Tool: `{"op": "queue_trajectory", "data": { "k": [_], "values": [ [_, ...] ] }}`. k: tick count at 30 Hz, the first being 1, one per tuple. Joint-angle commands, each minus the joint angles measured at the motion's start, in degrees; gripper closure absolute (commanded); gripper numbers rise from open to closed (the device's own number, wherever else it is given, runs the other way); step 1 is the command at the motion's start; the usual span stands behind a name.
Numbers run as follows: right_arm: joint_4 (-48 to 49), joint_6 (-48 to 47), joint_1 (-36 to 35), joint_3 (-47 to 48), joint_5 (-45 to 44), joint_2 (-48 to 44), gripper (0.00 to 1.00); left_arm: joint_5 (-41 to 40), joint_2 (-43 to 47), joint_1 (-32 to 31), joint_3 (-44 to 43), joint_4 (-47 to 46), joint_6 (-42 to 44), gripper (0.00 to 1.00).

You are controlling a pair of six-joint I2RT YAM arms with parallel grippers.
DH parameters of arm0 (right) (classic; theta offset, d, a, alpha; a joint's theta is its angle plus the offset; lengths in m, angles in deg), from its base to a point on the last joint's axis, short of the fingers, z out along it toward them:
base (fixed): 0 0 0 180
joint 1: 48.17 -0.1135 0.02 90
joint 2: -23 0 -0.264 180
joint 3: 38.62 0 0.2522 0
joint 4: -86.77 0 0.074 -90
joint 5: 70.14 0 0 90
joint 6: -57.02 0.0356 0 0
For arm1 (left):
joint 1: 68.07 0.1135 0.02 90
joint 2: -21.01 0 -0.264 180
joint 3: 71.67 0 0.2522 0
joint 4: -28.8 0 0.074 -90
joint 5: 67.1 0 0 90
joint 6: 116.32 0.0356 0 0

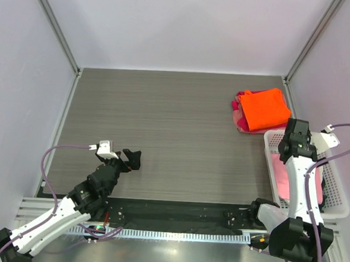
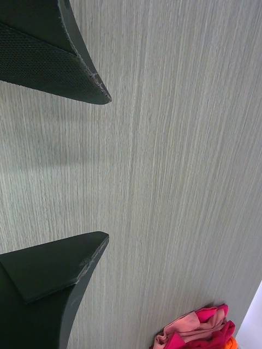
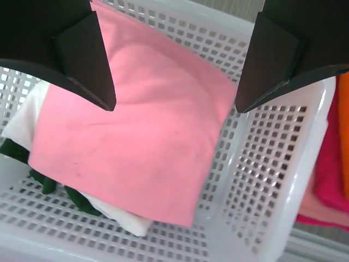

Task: Fold and stack the t-shirts
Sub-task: Grab the tshirt from the pile, then move the tshirt to the center of the board

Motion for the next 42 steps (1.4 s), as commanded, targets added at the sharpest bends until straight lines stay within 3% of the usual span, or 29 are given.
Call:
{"op": "queue_trajectory", "data": {
  "k": [1,4,8,9,11,12,13,15,16,21,26,28,29,32,37,42],
  "values": [
    [-1.4,3.2,6.2,-0.5,0.4,0.1,0.01,-0.6,-0.2,0.1,-2.3,-1.3,-0.7,0.00],
    [0.5,3.9,11.2,-2.3,2.0,4.0,0.00,-0.6,-0.5,0.0,-2.4,-1.4,-0.7,0.00],
    [8.2,3.0,17.0,-9.7,11.8,6.1,0.04,-0.6,-0.7,0.0,-2.4,-1.6,-0.7,0.00],
    [9.4,3.0,18.1,-10.6,14.4,7.2,0.05,-0.6,-0.8,0.0,-2.3,-1.7,-0.7,0.01],
    [11.4,3.2,20.6,-11.8,15.5,8.6,0.18,-0.5,-1.1,0.1,-2.5,-1.7,-0.7,0.00],
    [11.5,3.1,21.2,-11.9,14.9,9.5,0.25,-0.5,-1.3,0.1,-2.5,-1.7,-0.7,0.00],
    [11.8,3.2,21.4,-11.8,14.5,9.6,0.47,-0.5,-1.4,0.0,-2.5,-1.7,-0.7,0.00],
    [11.5,3.2,21.7,-11.5,13.4,9.1,0.75,-0.6,-1.6,0.0,-2.5,-1.8,-0.7,0.01],
    [9.1,4.1,21.7,-10.8,12.3,7.4,0.99,-0.6,-1.8,0.0,-2.5,-1.9,-0.7,0.00],
    [3.6,2.6,18.7,-2.0,10.9,-5.8,0.99,-0.6,-2.4,0.1,-2.6,-2.6,-0.7,0.00],
    [0.7,0.1,11.2,12.3,20.2,-13.1,0.99,-1.2,-3.8,0.0,-2.9,-3.0,-0.5,0.00],
    [1.5,-0.8,6.4,17.7,26.4,-12.5,0.99,-1.2,-4.0,0.0,-2.9,-3.1,-0.6,0.00],
    [2.4,-0.6,4.8,18.9,34.8,-11.7,0.99,-1.2,-4.3,0.0,-3.0,-3.1,-0.6,0.00],
    [8.1,1.0,-1.9,21.7,48.2,-10.0,0.99,-1.5,-4.3,0.0,-3.1,-3.1,-0.6,0.00],
    [8.8,-0.9,-14.0,30.3,52.8,-2.9,0.99,-1.9,-3.6,0.0,-3.0,-2.7,-0.3,0.00],
    [5.8,-6.0,-38.1,37.2,47.8,9.0,0.99,-2.1,-3.1,0.0,-2.9,-2.7,-0.1,0.01]
  ]
}}
